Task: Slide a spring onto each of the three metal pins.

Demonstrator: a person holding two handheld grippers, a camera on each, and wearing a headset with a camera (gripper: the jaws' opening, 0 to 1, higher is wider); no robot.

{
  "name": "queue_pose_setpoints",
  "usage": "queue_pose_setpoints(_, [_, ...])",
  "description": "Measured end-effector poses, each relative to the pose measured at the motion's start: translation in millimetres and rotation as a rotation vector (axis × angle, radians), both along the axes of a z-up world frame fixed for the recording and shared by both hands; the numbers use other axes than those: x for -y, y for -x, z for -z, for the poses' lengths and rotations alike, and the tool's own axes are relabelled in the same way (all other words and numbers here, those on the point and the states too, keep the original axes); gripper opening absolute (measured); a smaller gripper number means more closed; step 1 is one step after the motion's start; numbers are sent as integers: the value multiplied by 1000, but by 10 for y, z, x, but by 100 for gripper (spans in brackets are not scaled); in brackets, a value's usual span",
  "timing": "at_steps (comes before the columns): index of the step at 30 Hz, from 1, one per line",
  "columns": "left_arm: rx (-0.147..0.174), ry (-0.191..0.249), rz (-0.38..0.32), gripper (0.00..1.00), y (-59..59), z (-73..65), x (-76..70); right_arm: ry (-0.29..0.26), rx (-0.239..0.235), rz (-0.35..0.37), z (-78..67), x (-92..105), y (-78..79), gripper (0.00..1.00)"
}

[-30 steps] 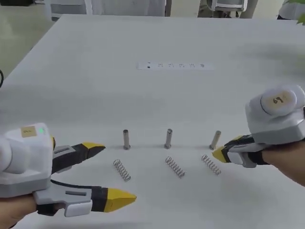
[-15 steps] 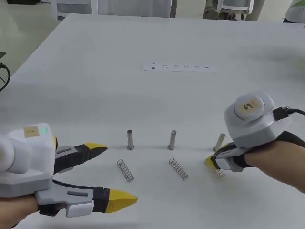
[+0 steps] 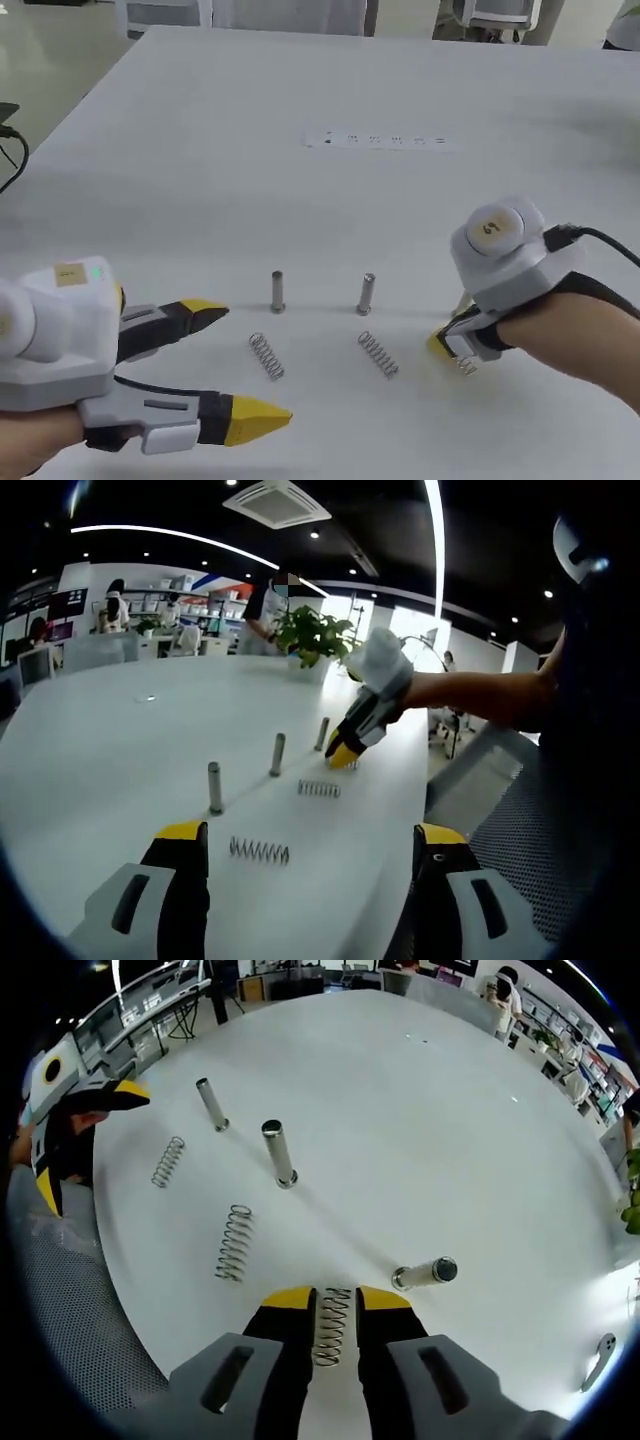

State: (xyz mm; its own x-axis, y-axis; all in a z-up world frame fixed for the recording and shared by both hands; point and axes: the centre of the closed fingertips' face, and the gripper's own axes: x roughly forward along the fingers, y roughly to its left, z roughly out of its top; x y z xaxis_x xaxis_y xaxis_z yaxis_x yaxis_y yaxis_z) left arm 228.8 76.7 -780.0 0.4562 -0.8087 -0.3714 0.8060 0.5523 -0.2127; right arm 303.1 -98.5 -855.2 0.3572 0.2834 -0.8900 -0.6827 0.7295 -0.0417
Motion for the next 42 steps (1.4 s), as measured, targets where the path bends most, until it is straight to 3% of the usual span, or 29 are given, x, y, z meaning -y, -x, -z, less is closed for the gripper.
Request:
queue_pose_setpoints(9, [-1, 2, -3, 81, 6, 7, -8, 12, -19, 0, 29, -9, 35, 9])
queue_pose_setpoints(15, [0, 3, -4, 80, 15, 10, -10, 9, -18, -2, 25, -3, 48, 14])
queue_pose_setpoints(28, [0, 4, -4, 80, 24, 4, -2, 11, -36, 9, 20, 0, 65, 8])
queue_pose_setpoints(42, [6, 3, 8, 80, 25, -32, 22, -86, 80, 7, -454, -118, 137, 8])
